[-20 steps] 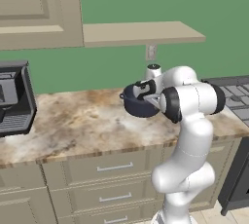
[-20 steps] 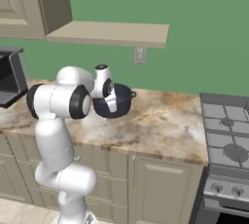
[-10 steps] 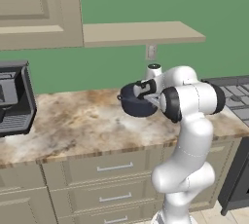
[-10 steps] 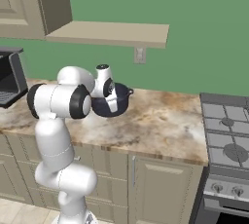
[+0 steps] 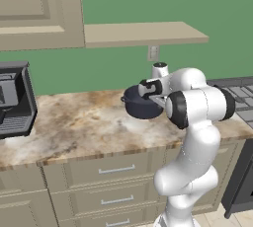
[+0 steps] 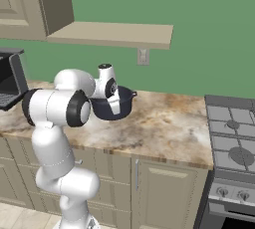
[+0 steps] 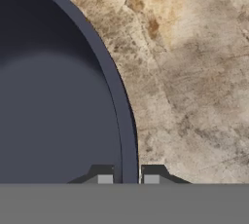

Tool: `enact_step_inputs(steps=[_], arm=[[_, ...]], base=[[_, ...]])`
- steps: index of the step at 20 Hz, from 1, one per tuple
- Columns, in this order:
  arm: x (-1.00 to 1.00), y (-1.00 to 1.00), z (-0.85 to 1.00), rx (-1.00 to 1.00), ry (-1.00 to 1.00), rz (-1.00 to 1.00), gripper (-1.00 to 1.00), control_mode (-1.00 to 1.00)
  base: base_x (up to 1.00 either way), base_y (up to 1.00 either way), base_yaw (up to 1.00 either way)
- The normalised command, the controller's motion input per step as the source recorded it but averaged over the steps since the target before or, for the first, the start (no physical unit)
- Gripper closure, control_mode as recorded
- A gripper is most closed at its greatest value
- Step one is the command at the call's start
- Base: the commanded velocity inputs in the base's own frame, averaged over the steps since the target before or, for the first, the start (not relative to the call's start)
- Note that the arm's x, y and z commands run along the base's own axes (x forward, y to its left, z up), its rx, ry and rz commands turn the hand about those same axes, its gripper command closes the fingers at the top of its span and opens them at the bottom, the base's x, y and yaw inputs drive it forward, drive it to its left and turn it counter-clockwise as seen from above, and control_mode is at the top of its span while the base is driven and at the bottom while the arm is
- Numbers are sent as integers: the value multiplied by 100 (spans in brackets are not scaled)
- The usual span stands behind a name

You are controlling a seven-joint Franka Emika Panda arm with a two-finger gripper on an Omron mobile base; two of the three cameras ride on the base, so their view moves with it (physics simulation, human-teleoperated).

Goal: Pick the kettle from the cabinet and place it on a stove burner. Then pick the pot from the counter and place it on another stove burner. Finally, turn both burners on.

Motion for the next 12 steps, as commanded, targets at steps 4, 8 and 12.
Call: enact_step_inputs(steps=[4, 8, 12], arm=[[-32, -16, 31, 0, -1, -6, 100, -100], [-38, -18, 33, 0, -2, -5, 100, -100], [-42, -15, 37, 0, -3, -4, 100, -100]], base=[[0, 0, 0], [0, 0, 0], [0, 0, 0]])
